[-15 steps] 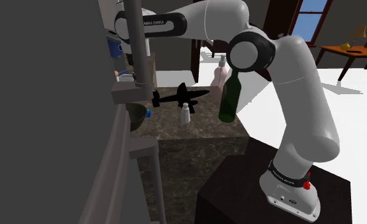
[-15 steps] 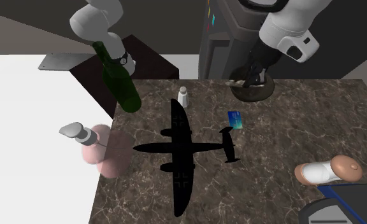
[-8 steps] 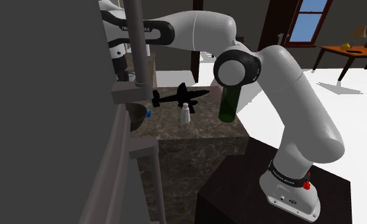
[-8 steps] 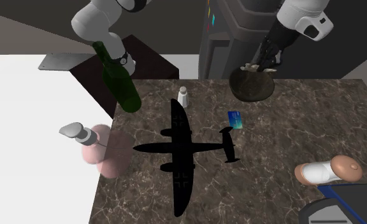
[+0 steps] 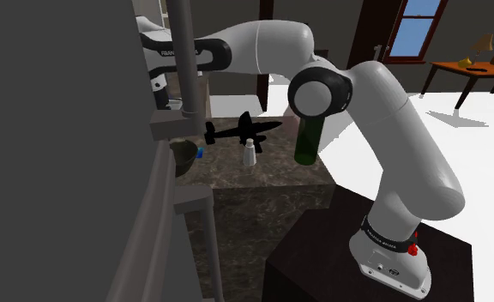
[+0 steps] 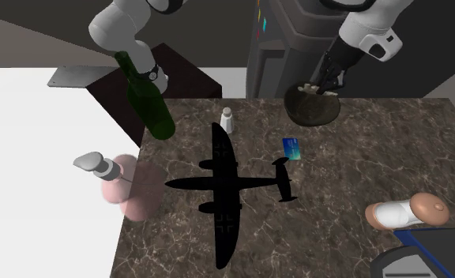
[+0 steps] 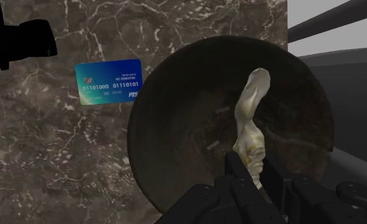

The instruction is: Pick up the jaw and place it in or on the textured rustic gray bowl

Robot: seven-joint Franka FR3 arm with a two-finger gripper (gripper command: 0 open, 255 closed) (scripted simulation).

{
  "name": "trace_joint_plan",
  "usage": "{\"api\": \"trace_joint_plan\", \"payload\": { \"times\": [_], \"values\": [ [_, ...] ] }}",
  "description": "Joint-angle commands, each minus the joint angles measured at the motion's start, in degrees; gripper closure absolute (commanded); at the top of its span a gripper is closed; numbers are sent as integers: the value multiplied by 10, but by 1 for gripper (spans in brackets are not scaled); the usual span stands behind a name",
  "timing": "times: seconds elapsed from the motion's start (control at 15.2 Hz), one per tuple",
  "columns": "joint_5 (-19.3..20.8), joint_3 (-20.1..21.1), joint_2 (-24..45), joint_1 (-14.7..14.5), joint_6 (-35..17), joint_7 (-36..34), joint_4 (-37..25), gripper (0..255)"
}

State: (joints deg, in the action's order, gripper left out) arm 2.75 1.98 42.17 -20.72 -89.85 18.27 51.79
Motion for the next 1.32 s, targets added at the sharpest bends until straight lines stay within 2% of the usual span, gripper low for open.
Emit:
{"api": "trace_joint_plan", "payload": {
  "times": [0.0, 0.33, 0.86, 0.92, 1.25],
  "values": [
    [0, 0, -10, 1, -24, -1, 34, 255],
    [0, 0, -16, 2, -65, -2, 81, 255],
    [0, 0, -16, 2, -65, -2, 81, 255],
    [0, 0, -16, 2, -65, -2, 81, 0],
    [0, 0, -16, 2, -65, -2, 81, 0]
  ]
}}
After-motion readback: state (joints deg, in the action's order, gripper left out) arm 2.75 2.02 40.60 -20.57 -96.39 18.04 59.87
